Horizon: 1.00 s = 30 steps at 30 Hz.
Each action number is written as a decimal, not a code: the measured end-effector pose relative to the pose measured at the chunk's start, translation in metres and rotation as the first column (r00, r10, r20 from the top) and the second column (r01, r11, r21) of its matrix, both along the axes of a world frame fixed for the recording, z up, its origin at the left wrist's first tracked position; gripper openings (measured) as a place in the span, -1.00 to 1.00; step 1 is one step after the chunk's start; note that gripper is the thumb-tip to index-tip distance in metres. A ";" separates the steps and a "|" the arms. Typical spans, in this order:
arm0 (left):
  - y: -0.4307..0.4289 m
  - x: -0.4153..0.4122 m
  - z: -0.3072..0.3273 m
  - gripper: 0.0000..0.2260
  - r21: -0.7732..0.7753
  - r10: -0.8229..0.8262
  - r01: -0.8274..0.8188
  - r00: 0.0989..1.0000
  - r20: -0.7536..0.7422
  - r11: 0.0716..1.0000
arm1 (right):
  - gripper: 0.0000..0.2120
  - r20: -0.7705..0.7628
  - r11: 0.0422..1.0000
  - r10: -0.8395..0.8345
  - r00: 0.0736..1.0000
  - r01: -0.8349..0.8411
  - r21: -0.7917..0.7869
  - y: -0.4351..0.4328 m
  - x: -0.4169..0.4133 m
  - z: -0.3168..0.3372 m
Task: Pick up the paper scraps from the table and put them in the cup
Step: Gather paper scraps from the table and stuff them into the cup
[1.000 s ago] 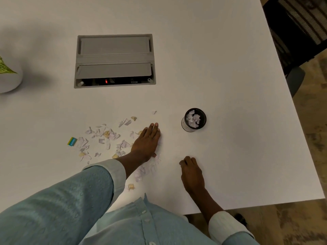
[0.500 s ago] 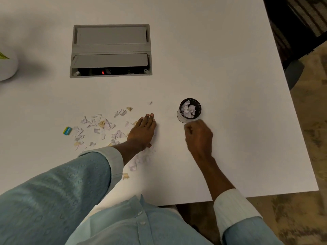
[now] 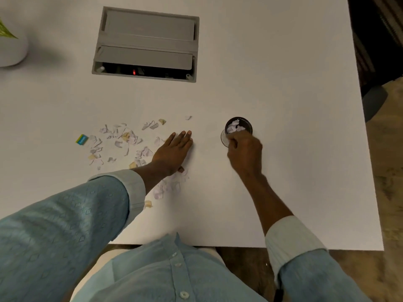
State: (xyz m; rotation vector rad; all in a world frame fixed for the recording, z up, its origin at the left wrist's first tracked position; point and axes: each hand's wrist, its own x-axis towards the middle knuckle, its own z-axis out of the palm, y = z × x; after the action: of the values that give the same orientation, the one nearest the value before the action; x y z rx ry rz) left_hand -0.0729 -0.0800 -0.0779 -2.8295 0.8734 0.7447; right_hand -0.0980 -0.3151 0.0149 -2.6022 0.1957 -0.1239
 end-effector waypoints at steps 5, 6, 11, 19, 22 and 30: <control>0.002 -0.011 -0.004 -0.07 -0.054 0.045 -0.043 0.999 0.028 0.998 | -0.81 0.009 0.972 0.226 0.974 -0.226 0.056 0.035 -0.005 -0.011; 0.003 -0.016 -0.006 -0.09 -0.066 0.067 -0.065 0.997 0.026 0.996 | -0.79 -0.008 0.963 0.268 0.963 -0.267 0.045 0.040 0.002 -0.014; 0.005 -0.032 -0.009 -0.12 -0.148 0.187 -0.195 0.980 -0.067 0.970 | -0.69 -0.276 0.883 0.403 0.873 -0.450 -0.132 0.065 0.056 -0.035; 0.005 -0.030 -0.004 -0.12 -0.155 0.213 -0.224 0.973 -0.085 0.962 | -0.61 -0.399 0.699 0.535 0.745 -0.655 -0.287 0.096 0.122 -0.058; 0.004 -0.029 -0.006 -0.12 -0.159 0.212 -0.223 0.974 -0.084 0.962 | -0.65 -0.402 0.683 0.546 0.735 -0.669 -0.295 0.105 0.133 -0.065; 0.005 -0.031 -0.013 -0.10 -0.182 0.232 -0.242 0.970 -0.073 0.953 | -0.79 -0.392 0.660 0.535 0.749 -0.659 -0.360 0.104 0.121 -0.078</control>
State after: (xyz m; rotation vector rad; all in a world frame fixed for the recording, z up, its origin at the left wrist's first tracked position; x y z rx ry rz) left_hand -0.1035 -0.0747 -0.0909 -3.1385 0.6481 0.8034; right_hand 0.0228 -0.2111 -0.0634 -3.0099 -0.7229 0.4677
